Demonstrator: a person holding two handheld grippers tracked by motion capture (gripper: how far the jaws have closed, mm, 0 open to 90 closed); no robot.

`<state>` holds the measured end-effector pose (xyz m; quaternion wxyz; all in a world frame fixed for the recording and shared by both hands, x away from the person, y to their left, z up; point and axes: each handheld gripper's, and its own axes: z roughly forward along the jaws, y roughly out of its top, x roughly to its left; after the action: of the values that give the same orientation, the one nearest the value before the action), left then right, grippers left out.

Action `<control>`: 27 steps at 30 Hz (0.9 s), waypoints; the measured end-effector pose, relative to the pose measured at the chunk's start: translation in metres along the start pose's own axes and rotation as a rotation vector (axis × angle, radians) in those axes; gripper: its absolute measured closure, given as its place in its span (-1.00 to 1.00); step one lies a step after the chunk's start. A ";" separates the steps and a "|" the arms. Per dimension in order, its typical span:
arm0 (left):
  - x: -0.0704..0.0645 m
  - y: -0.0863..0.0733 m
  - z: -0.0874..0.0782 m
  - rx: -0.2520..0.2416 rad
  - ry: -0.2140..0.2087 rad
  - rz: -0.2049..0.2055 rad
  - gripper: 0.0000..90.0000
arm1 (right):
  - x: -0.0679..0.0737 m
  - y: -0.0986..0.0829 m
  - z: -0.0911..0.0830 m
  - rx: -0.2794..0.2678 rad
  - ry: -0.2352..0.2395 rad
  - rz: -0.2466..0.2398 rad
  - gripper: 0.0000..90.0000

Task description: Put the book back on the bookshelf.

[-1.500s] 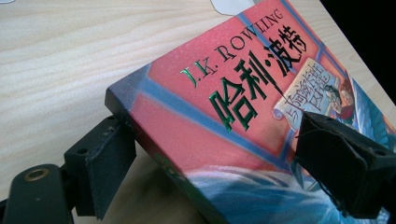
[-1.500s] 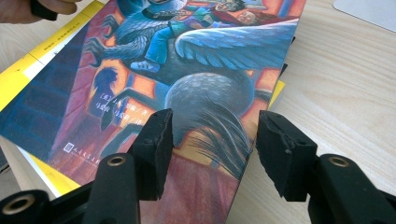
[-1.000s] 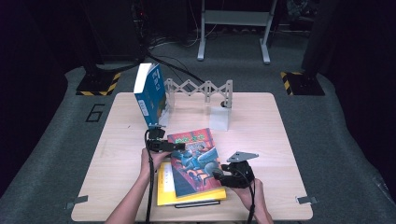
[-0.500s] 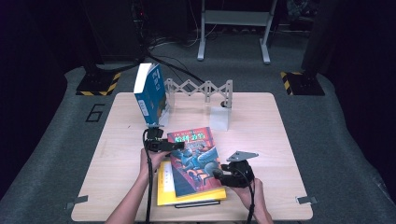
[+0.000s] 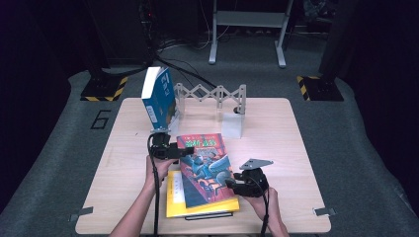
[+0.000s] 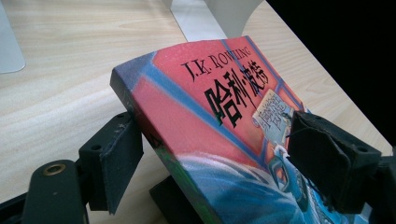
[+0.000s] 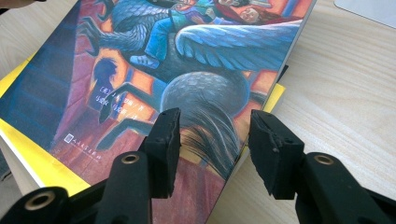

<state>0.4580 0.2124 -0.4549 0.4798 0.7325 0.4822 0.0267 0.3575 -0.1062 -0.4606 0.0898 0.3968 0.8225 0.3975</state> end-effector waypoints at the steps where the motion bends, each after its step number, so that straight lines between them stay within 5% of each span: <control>1: -0.001 0.000 -0.001 -0.002 -0.006 -0.006 -0.58 | 0.000 0.000 0.000 -0.001 0.001 0.003 0.19; 27: -0.010 0.000 0.003 0.059 -0.008 0.039 -0.19 | -0.006 0.002 0.003 -0.004 0.020 0.029 0.20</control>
<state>0.4538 0.2030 -0.4520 0.4593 0.7557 0.4665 0.0192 0.3643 -0.1084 -0.4620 0.0768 0.4045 0.8167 0.4043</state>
